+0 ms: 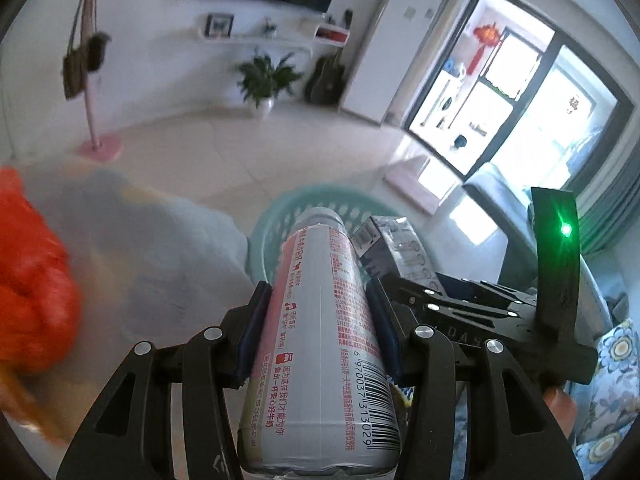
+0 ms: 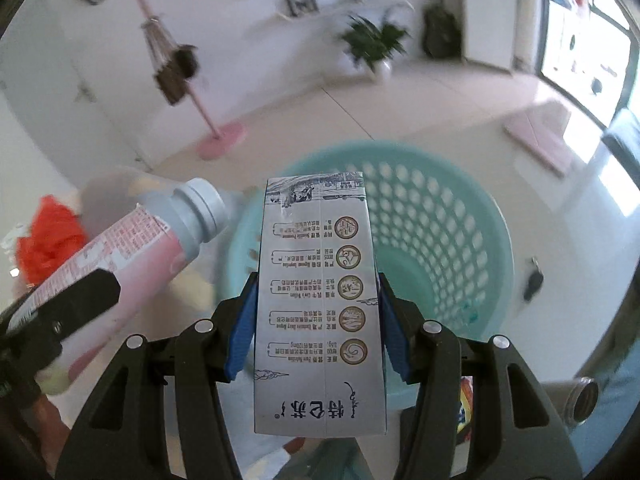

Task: Collect trash
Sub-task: 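Carry both items over the teal basket and open both tools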

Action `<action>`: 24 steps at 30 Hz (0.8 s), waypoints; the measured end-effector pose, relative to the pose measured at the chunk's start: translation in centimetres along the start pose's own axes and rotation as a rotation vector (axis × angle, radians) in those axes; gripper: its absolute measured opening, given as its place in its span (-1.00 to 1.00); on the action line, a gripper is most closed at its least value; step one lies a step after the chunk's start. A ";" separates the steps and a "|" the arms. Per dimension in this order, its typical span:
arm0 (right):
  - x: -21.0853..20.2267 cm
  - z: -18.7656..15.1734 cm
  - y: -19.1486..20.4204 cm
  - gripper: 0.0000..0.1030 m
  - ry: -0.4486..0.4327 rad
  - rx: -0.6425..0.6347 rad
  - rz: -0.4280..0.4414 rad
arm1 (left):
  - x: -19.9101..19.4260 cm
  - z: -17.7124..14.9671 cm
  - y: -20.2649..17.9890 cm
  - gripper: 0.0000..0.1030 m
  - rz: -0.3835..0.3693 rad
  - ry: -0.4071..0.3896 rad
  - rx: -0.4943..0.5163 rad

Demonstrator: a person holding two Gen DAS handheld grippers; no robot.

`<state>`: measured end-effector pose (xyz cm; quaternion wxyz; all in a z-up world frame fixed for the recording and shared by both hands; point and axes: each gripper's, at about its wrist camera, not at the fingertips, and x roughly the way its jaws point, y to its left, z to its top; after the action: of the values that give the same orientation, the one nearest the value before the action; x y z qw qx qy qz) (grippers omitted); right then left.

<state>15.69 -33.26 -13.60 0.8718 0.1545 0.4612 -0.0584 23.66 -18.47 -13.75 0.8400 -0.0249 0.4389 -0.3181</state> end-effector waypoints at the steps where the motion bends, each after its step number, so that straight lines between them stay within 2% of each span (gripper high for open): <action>1: 0.4 -0.2 -0.3 0.02 0.011 0.012 -0.005 | 0.8 -0.1 0.2 -0.08 -0.004 0.013 -0.008; 3: 1.1 -0.3 -0.8 0.02 0.033 0.033 -0.006 | 0.8 -0.8 0.5 -0.06 0.015 0.008 -0.003; 4: 1.8 0.1 -1.4 0.06 0.037 0.049 -0.012 | 0.7 -0.9 0.4 0.18 0.016 -0.003 0.005; 6: 1.9 0.1 -1.5 0.21 0.046 0.064 -0.016 | -0.4 -1.1 0.1 0.53 0.041 -0.025 0.016; 14: -0.5 0.2 -0.8 0.24 -0.010 0.040 -0.002 | -5.5 -1.8 -0.6 0.51 0.023 -0.104 0.020; 17: -2.0 -0.3 1.0 0.24 -0.048 -0.007 0.000 | -7.8 -2.5 -0.7 0.51 0.018 -0.142 0.012; 21: -4.9 -0.5 4.2 0.24 -0.120 -0.083 0.044 | -11.5 -3.3 -0.4 0.51 0.026 -0.215 -0.001; 24: -7.3 -0.9 7.3 0.24 -0.188 -0.152 0.114 | -14.9 -3.7 0.2 0.51 0.048 -0.278 -0.020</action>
<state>12.59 -26.35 -6.53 0.9222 0.1079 0.3711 0.0119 14.79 -9.12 -5.31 0.8999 -0.0665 0.3216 -0.2869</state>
